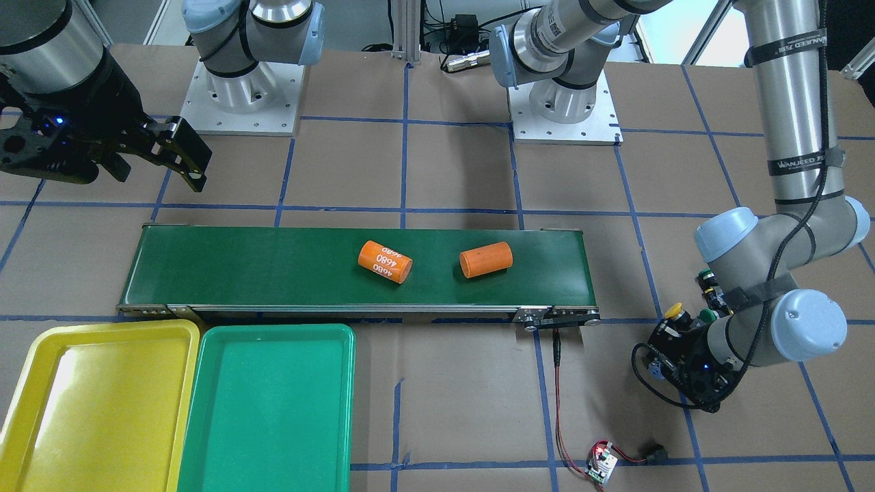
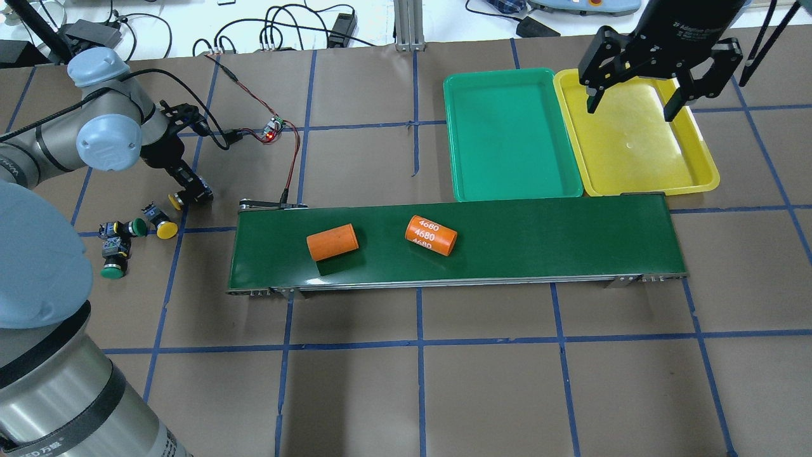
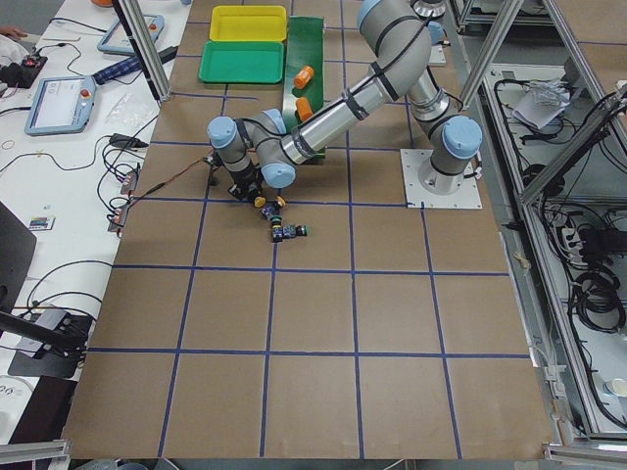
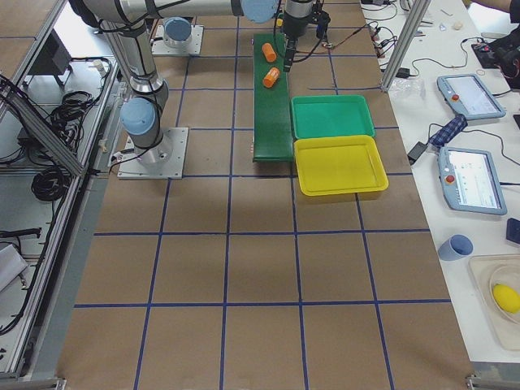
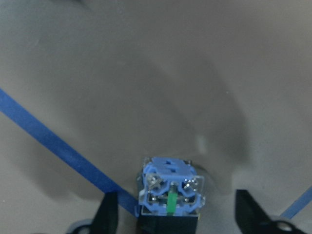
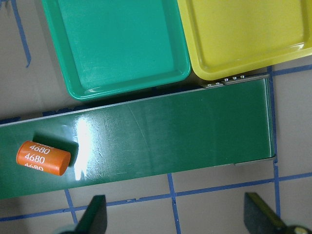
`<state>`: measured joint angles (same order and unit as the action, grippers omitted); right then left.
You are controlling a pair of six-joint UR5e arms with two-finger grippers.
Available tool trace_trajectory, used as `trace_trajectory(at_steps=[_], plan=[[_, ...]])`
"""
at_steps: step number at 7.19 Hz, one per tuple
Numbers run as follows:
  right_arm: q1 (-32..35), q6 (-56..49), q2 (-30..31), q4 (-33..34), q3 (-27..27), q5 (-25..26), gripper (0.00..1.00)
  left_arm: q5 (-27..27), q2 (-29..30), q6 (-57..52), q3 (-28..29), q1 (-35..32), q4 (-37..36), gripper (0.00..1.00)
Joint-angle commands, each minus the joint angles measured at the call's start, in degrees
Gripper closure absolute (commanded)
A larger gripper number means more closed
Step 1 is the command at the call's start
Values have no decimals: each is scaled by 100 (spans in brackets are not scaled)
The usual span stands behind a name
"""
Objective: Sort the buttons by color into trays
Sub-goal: 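Carry the push button onto the belt and open the left gripper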
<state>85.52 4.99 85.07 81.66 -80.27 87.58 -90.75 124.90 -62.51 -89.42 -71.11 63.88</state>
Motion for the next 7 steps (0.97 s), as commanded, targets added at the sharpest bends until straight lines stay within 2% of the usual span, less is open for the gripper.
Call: trace_trajectory(at_steps=[1,2,5,6,7], plan=[[0,2,1,-1,3,-13,0,-4,-333,-32,-110,-79,72,100],[0,-7,1,-1,3,-13,0,31,-718,-102,-415,-114,107,100],[-18,11,0,8,3,-65,0,162,-1940,-165,-1496,-929,98,100],[-9,2,9,8,3,-22,0,224,-2178,-156,-1787,-1149,72,100],[-9,2,1,8,3,-21,0,207,-2302,-173,-1790,-1586,2,100]])
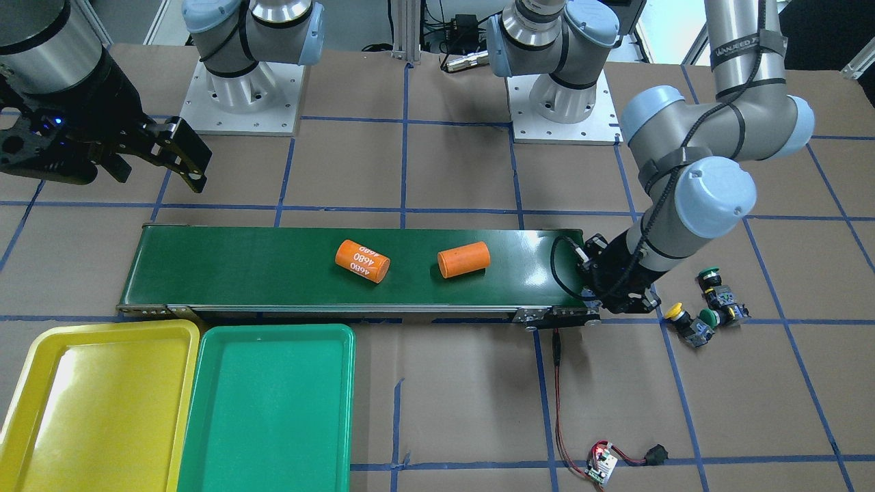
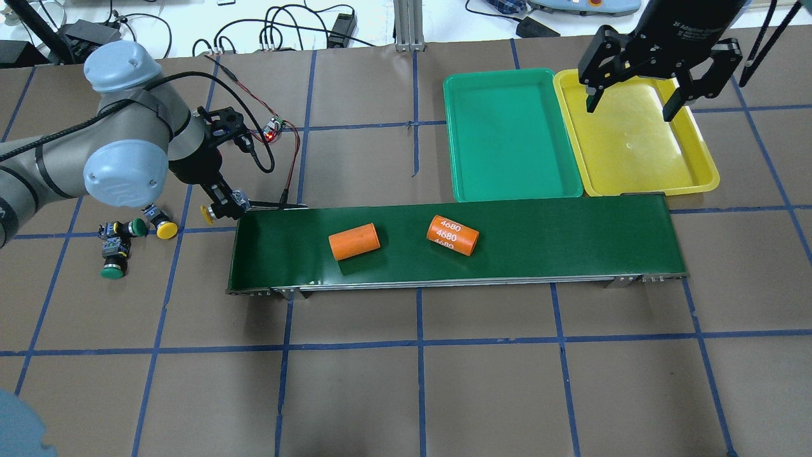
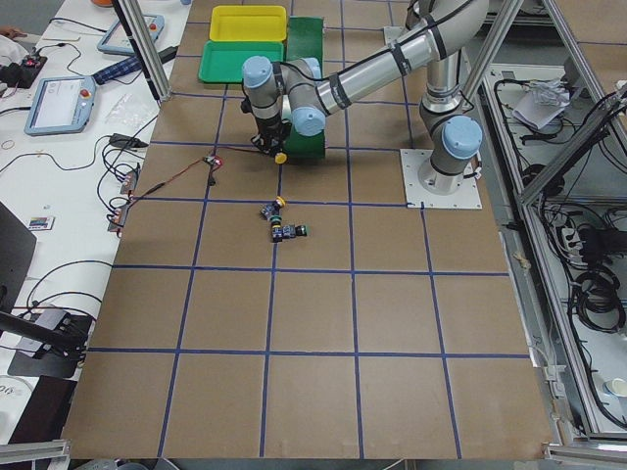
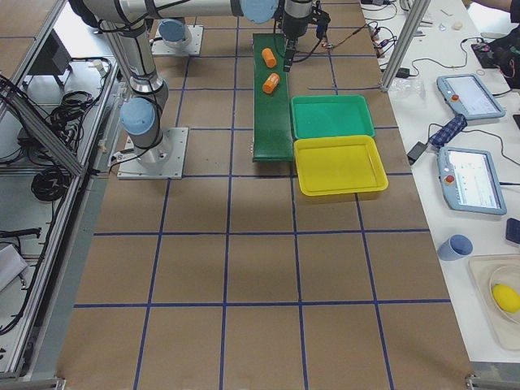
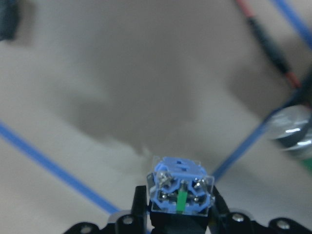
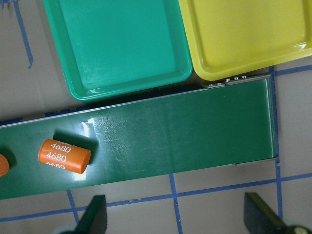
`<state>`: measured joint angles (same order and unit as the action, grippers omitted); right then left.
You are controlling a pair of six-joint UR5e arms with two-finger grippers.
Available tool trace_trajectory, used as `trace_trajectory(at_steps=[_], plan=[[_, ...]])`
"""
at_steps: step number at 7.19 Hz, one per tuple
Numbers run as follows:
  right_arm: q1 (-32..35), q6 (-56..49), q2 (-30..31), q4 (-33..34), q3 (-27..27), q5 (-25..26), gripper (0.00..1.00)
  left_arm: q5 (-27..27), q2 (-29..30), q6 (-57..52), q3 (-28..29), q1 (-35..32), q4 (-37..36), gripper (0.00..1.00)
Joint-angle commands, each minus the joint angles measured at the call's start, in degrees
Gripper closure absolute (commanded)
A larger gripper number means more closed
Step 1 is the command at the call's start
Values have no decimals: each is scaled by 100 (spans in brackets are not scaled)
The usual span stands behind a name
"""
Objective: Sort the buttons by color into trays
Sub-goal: 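Carry the push button onto the belt and open the left gripper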
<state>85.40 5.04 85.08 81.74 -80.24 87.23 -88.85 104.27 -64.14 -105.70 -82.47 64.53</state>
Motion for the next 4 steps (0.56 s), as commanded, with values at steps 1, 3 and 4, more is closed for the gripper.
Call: trace_trajectory(at_steps=[1,3,4], plan=[[-6,-3,0,-9,-9,13,0,-44,-319,-20,-249,-968,-202,100],[-6,-3,0,-9,-9,13,0,-62,-346,-168,-590,-1131,-318,100],[-24,-3,-26,0,-9,-48,0,-80,-346,-360,-801,-1122,-736,100]])
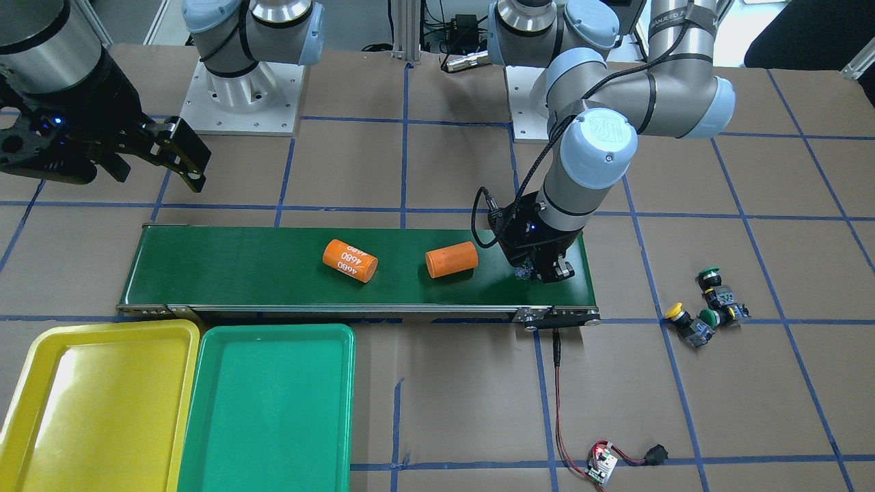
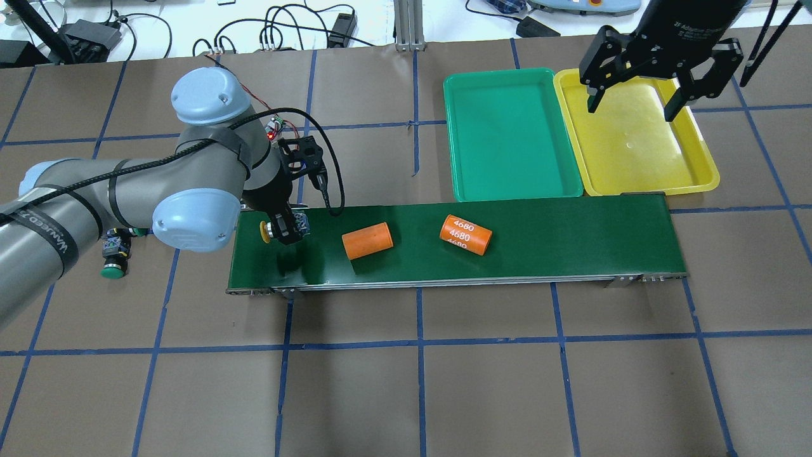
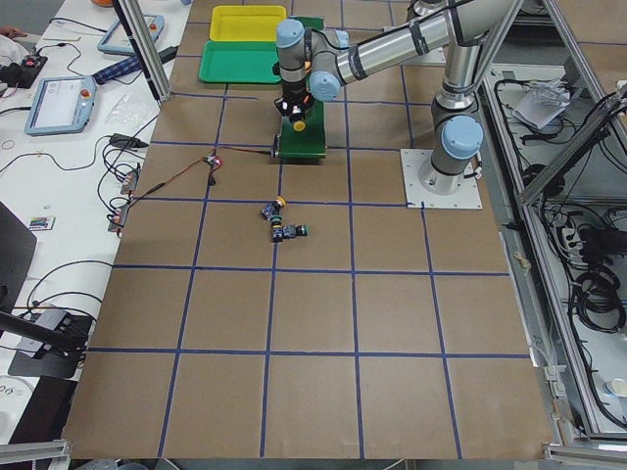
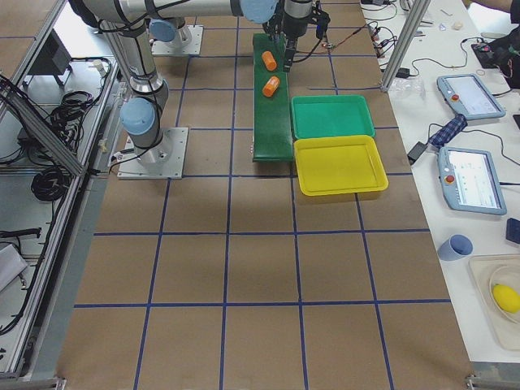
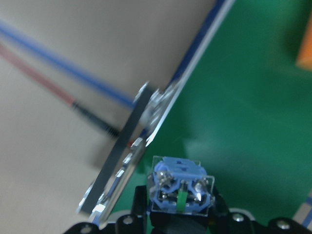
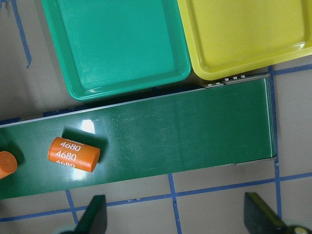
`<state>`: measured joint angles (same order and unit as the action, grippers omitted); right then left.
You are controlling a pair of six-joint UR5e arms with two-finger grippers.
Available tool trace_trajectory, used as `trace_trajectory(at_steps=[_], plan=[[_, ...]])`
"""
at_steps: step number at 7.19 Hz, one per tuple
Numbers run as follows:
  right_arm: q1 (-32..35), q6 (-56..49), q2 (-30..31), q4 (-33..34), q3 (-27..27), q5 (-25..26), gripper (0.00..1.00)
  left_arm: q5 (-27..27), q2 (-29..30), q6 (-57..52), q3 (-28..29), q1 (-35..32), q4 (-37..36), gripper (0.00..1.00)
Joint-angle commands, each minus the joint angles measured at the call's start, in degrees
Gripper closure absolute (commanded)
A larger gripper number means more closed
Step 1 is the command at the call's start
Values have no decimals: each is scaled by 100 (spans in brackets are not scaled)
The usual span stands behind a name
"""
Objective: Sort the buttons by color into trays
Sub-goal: 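Carry the push button onto the belt and open the left gripper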
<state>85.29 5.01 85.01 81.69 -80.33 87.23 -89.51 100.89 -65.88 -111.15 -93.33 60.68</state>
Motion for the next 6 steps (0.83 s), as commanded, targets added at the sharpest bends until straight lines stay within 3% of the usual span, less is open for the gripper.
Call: trace_trajectory(at_steps=[1,2,3,6], plan=[[-12,-9,-28,5,-1,-65,0,-6,1,-188,-406,-10,-520,100],[-12,-9,-37,-4,-1,-65,0,-5,10,-118,-443,-18,-609,60],[-12,-9,-37,-4,-1,-57,0,-5,-16,-83,-400,-1,-531,1],[-12,-113,-37,-4,-1,-48,0,204,-105,251,-216,1111,-5,0]])
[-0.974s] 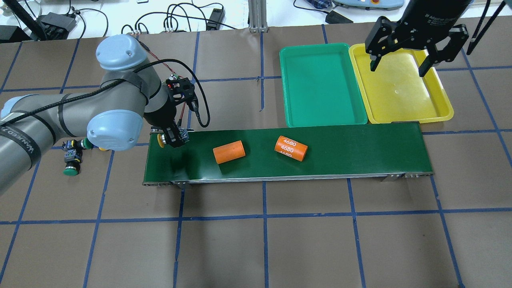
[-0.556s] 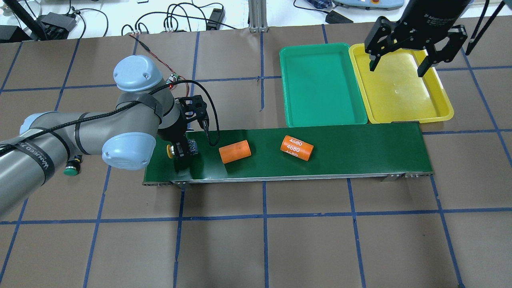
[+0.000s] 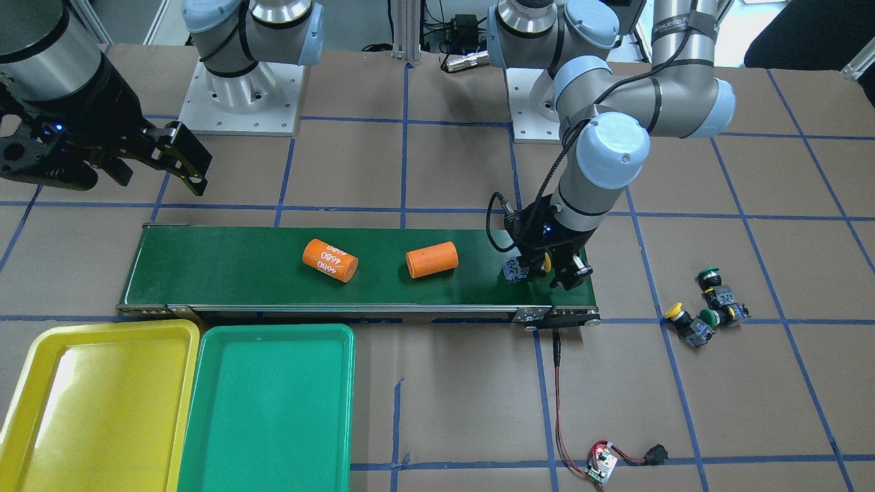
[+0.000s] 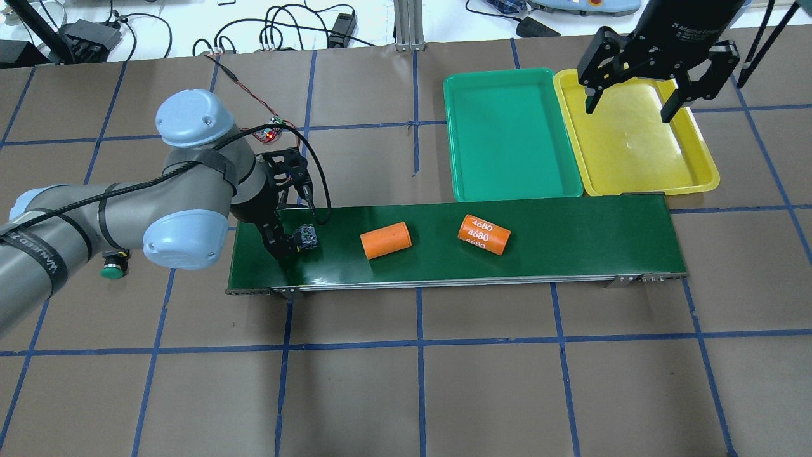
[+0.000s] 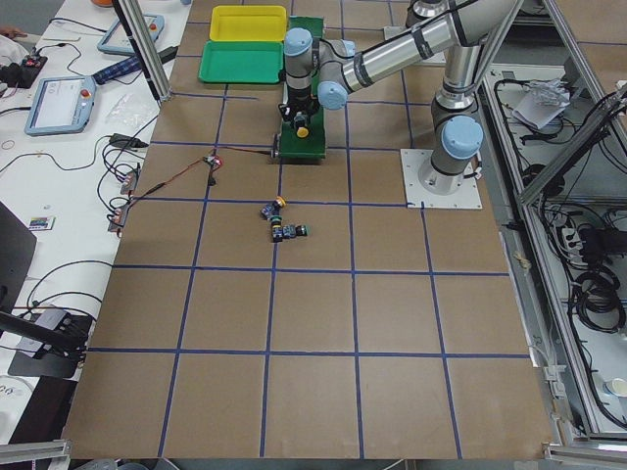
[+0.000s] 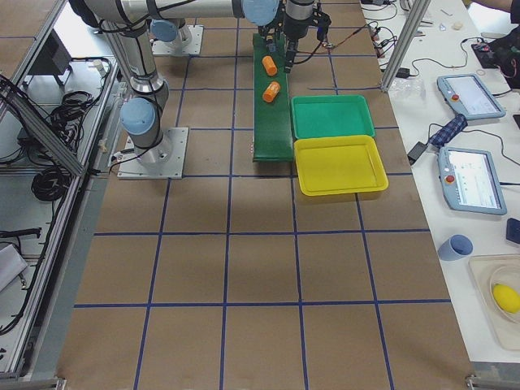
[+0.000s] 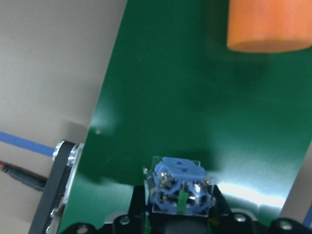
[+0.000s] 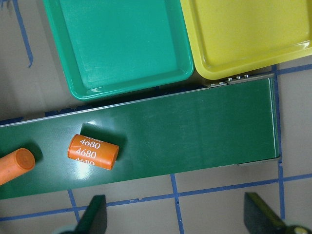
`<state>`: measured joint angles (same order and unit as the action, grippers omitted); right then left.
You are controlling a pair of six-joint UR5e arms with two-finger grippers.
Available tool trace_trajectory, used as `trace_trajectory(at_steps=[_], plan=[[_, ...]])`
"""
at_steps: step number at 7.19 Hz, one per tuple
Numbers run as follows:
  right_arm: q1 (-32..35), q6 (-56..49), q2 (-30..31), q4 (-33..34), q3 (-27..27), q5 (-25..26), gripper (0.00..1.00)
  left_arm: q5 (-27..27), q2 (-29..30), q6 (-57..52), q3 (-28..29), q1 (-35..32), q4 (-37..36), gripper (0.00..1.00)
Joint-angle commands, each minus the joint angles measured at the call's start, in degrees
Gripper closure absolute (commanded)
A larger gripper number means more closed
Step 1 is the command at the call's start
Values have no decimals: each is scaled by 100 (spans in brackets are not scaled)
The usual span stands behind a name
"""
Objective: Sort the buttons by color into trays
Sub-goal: 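Carry the push button onto the belt and open the left gripper, then grasp another push button from the pile with the left gripper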
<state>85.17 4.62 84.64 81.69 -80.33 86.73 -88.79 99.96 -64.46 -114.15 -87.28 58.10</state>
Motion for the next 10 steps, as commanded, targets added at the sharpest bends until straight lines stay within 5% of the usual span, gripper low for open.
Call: trace_trajectory(at_steps=[1,4,8,10], plan=[[0,-154,-1,-4,0,10,0,169,75,214,460,658,568,0],[0,-260,-9,-4,0,-7,0,108,610,2371,1447,1677,1125,0],[26,-286,-1,-4,-9,45,0,64,1288,4594,1439,2198,522,0],[184,-190,52,-4,-26,19,0,-425,1508,5607,1440,2233,229,0]])
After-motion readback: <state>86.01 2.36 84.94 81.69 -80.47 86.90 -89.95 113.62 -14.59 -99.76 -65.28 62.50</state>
